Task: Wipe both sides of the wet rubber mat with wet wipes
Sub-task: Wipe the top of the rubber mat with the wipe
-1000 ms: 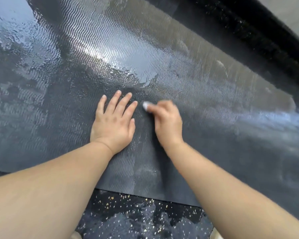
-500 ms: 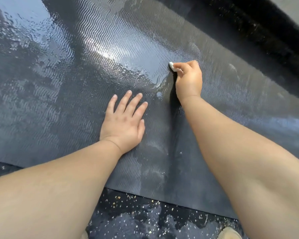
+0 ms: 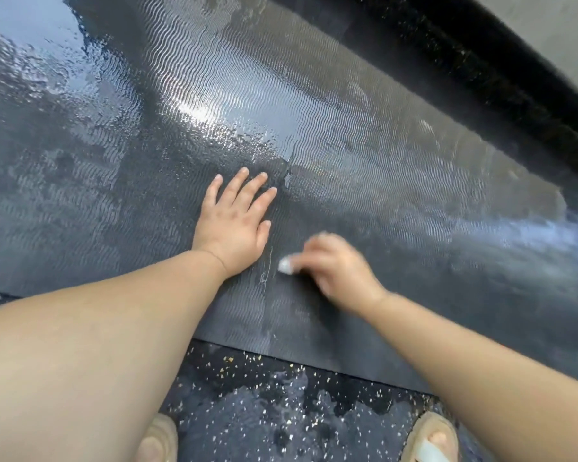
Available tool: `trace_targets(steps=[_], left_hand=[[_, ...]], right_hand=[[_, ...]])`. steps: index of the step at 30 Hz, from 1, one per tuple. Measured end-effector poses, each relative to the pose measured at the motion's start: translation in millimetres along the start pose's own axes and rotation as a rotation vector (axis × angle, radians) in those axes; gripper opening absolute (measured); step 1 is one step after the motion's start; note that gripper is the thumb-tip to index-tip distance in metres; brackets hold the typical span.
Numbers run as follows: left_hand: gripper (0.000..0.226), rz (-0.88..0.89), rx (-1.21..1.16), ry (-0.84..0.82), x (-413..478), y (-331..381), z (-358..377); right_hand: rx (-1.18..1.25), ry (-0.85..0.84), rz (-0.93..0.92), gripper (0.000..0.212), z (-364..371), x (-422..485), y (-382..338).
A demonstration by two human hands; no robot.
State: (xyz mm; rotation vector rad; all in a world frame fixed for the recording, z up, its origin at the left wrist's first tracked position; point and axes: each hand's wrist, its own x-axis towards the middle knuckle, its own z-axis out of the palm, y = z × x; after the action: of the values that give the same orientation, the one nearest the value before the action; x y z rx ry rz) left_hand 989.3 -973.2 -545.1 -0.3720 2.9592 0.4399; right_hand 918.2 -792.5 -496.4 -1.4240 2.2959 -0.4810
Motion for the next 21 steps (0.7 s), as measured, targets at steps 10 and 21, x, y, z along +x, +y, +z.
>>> trace_targets(steps=[10, 21], left_hand=[[0.057, 0.003, 0.027, -0.034, -8.5, 4.6, 0.1], [0.058, 0.124, 0.168, -0.132, -25.7, 18.8, 8.8]], right_hand=[[-0.016, 0.467, 0.452, 0.019, 39.5, -0.7, -19.8], [0.180, 0.361, 0.471, 0.021, 14.7, -71.8, -31.8]])
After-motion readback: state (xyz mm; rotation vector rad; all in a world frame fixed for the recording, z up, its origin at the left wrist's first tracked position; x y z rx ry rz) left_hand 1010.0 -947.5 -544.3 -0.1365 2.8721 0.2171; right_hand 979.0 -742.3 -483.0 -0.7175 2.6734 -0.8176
